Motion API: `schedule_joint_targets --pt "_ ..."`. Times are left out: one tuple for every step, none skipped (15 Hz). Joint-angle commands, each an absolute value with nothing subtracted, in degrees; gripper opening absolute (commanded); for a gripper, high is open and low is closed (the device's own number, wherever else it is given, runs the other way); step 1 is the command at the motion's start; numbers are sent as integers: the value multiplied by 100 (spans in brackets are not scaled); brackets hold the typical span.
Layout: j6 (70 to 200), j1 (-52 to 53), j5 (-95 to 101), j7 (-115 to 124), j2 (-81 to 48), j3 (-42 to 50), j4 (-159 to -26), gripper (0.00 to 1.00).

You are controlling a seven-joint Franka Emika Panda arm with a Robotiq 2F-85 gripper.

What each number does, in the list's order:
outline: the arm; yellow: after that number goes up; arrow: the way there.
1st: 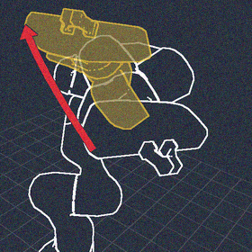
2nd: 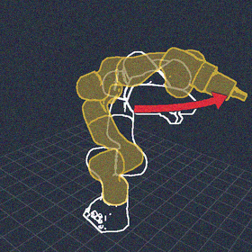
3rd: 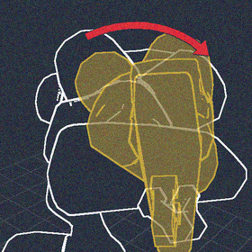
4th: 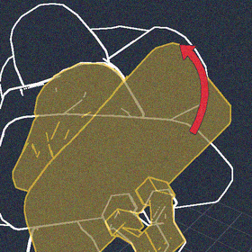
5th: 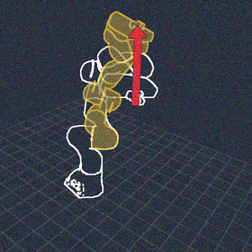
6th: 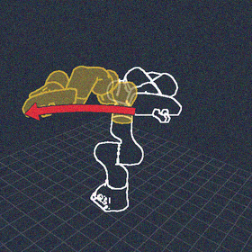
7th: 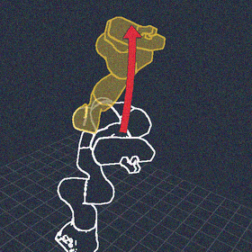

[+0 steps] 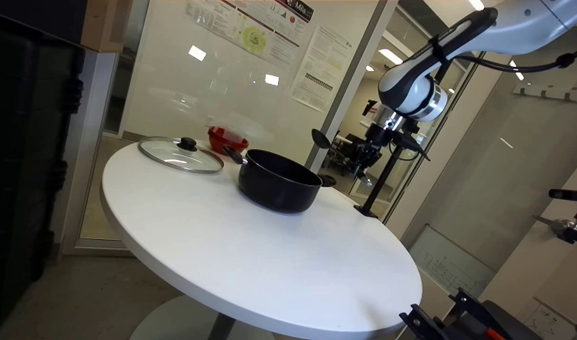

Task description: Use the spoon to mix the contents of the pot then put it back on the table

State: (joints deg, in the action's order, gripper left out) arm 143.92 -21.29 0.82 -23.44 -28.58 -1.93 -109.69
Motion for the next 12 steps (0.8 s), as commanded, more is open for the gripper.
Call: schedule_joint_targets --pt "13393 -1872 111 -2746 -2496 -122 -10912 8" --pt "13085 -1734 223 -2737 -2423 -77 -10847 8" --pt "12888 -1611 338 -2706 -2376 -27 -10798 8" --pt "12748 -1471 465 -2632 -2281 11 -10793 8" --pt "12617 -1352 586 -2601 -2217 32 -10767 8" --pt "12481 -1217 755 -2600 -2110 45 -10780 8" --pt "12270 -1128 866 -2686 -2066 31 -10719 8" --pt "11948 -1006 1062 -2804 -1990 14 -10663 8" --pt "11724 -865 1298 -2770 -1934 27 -10614 8" --pt "11478 -705 1557 -2672 -1877 36 -10565 8" --pt "11256 -586 1794 -2657 -1873 37 -10471 8" --pt "11094 -438 2080 -2549 -1842 42 -10440 8"
